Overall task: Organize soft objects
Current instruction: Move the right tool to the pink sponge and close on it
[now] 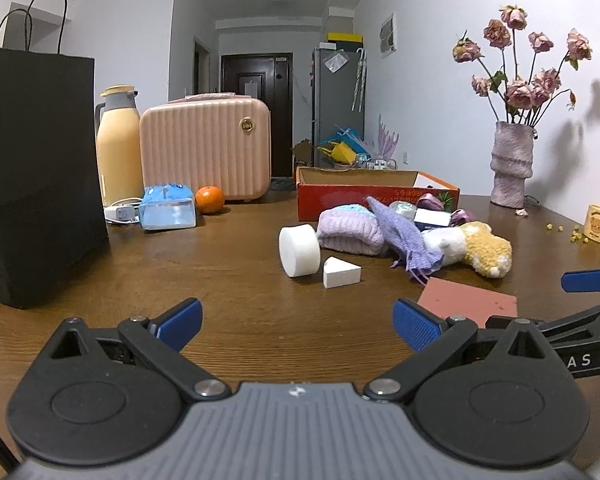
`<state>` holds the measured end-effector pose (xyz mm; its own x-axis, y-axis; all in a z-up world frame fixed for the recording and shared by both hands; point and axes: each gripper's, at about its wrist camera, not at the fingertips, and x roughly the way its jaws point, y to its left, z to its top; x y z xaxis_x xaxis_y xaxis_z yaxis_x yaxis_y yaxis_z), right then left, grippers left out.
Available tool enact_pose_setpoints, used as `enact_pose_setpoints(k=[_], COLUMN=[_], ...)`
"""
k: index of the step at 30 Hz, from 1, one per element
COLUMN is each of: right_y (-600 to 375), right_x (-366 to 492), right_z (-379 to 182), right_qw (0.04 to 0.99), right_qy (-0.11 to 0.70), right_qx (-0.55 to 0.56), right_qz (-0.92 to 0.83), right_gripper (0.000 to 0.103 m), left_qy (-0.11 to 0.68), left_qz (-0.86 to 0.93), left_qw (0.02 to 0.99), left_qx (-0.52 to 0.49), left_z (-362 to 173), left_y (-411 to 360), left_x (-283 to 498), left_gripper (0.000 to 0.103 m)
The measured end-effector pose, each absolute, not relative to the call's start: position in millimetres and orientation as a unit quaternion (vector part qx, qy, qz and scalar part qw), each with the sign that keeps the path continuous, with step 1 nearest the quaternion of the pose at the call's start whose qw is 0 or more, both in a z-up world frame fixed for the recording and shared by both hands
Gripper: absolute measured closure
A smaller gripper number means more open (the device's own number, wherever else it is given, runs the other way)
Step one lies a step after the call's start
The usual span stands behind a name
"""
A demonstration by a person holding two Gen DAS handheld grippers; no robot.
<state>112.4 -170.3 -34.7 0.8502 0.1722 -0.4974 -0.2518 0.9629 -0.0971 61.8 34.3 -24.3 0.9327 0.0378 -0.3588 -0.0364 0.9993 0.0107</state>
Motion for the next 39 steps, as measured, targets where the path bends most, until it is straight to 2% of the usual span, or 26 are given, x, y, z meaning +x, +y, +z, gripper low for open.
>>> enact_pose_setpoints(k=[18, 25, 39], right_y=[-152, -151, -161], right_x=[177, 186, 182], right_z=[-52, -59, -58], right_qw=[0.926, 0.920, 0.921], right_qy=[0.302, 0.314, 0.301], right_qx=[-0.117, -0.113, -0.099], right_qz=[0.194, 0.205, 0.226], right_gripper=[0.000, 0.010, 0.021], left_qy=[0.213, 0.220, 0.226], left_qz=[0.035, 0.038, 0.036], left_qw=[0.976, 0.975, 0.973], left_qx=[-0.001, -0.003, -0.002], left_z=[-35, -37, -36], left_y=[44, 47, 45], left_x=[96, 103, 114], left_gripper=[0.000, 0.000, 0.000])
